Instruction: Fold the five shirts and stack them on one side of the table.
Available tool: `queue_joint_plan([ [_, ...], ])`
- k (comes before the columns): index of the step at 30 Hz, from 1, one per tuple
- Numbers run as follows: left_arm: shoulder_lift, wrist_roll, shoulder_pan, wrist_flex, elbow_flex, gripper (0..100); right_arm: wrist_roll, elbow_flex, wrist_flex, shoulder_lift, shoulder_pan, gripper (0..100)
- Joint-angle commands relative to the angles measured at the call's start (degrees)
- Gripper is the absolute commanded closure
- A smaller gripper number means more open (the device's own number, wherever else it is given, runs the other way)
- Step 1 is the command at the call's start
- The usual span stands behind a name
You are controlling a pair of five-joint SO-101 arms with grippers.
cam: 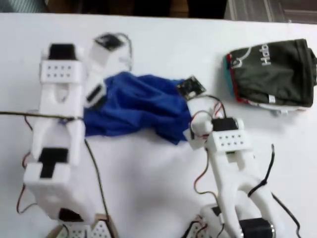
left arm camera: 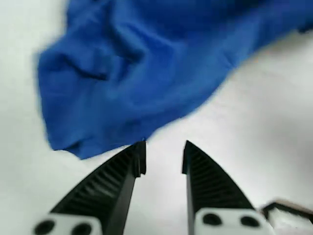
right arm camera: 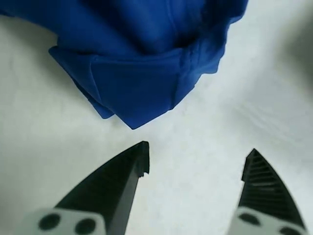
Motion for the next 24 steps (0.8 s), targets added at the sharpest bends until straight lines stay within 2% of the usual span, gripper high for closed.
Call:
queue_joint_plan([
  [1,-9.41,2.64,1.14,-9.23,17.80,90,0.35,-0.53,-0.57,-2.68,0.84,69.4],
  [6,-17.49,6.15,1.76,-22.42,38.37,86,0.35,-0.53,-0.57,-2.68,0.84,69.4],
  [12,-19.43,5.80,1.23,-35.34,49.80,85,0.35,-0.62,-0.57,-2.68,0.84,69.4],
  [19,-8.44,6.42,0.62,-46.42,48.84,85,0.35,-0.53,-0.31,-2.68,0.84,69.4],
  [21,-5.19,9.05,-0.70,-46.42,44.53,85,0.35,-0.44,-0.31,-2.68,0.84,69.4],
  [24,-2.20,11.25,-1.67,-40.70,36.44,85,0.35,-0.26,-0.22,-2.68,0.92,69.4],
])
